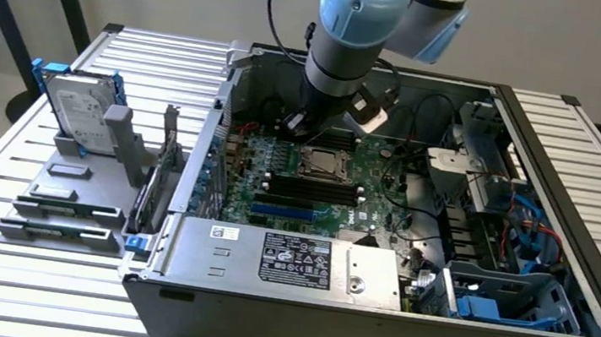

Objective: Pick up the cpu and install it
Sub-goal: 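Install the first cpu locking lever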

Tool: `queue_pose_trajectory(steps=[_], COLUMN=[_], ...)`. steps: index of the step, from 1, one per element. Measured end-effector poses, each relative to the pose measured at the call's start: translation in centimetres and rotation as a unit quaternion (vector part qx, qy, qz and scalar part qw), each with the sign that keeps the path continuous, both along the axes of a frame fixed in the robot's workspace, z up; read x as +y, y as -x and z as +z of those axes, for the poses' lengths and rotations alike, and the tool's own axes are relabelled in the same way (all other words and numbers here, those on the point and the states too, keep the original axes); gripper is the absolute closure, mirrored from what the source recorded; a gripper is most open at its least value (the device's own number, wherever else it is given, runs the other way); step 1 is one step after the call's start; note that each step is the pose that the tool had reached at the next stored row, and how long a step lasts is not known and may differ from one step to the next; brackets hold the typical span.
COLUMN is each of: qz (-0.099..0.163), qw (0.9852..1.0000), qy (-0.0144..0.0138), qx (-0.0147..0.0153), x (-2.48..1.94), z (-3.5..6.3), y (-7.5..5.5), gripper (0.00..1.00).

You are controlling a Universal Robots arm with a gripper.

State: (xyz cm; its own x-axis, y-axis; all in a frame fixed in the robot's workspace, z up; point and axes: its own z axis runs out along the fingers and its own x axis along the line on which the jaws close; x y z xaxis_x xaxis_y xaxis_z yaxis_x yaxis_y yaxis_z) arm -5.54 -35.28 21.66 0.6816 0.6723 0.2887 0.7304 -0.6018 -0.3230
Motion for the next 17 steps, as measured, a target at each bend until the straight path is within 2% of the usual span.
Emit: queue_pose_trajectory(steps=[4, 7, 9, 12, 17], qz=[0.0, 0.0, 0.001, 0.004, 0.008], qw=[1.0, 1.0, 0.9999, 0.9998, 0.9997], qy=[0.001, 0.0062, 0.0109, 0.0164, 0.0213], qx=[-0.0002, -0.0028, -0.0051, -0.0063, -0.0077], x=[0.01, 0.05, 0.13, 0.33, 0.54], z=[-0.1, -0.29, -0.41, -0.5, -0.66], y=[0.03, 0.2, 0.37, 0.51, 0.58], gripper=[0.89, 0.89, 0.89, 0.89, 0.89])
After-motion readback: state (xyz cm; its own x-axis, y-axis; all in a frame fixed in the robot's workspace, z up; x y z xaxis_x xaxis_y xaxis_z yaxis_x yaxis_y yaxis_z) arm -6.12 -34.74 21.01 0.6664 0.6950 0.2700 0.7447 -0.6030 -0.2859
